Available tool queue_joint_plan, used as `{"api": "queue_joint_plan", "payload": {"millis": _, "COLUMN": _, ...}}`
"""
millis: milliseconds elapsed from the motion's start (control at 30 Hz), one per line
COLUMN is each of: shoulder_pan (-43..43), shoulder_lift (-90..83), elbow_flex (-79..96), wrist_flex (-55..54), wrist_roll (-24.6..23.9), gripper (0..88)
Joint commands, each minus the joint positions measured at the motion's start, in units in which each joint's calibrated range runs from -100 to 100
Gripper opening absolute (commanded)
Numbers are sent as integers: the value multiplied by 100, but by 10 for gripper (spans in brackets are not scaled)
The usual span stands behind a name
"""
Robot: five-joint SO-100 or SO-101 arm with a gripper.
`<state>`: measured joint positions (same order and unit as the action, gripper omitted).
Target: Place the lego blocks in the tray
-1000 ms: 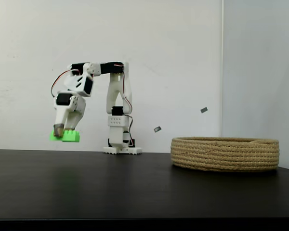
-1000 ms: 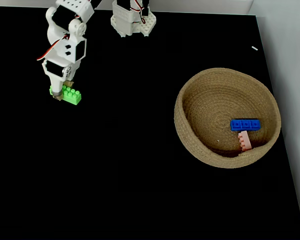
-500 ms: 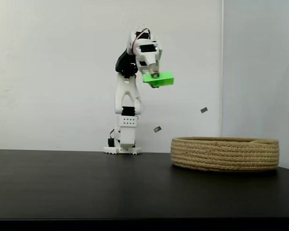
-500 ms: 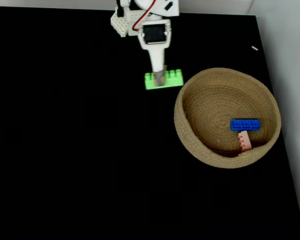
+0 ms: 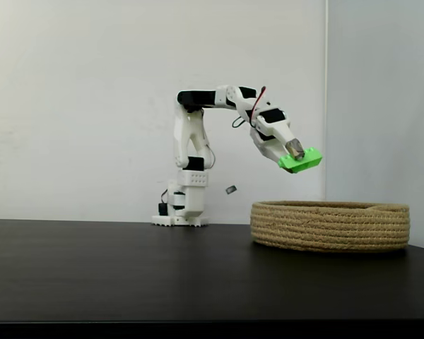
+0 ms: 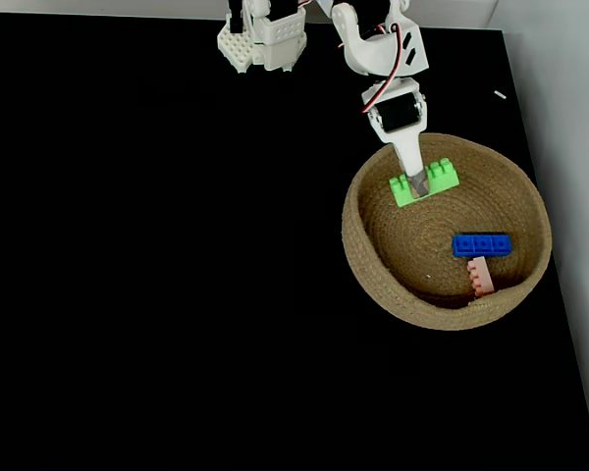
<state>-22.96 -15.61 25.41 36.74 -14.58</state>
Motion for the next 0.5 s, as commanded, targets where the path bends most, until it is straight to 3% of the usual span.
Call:
{"api": "queue_joint_plan", "payload": {"millis": 0, "shoulder_pan": -53, "shoulder_lift": -90, "elbow_flex": 108, "wrist_flex": -205, "wrist_roll": -44, "gripper": 211}}
{"api": "queue_joint_plan", "payload": {"millis": 300, "shoulder_pan": 194, "shoulder_lift": -520, "elbow_flex": 318, "wrist_flex": -47, "wrist_roll": 63, "gripper": 259}}
{"api": "queue_joint_plan", "payload": {"millis": 467, "shoulder_pan": 755, "shoulder_lift": -1801, "elbow_flex": 1057, "wrist_flex": 220, "wrist_roll": 371, "gripper": 140}}
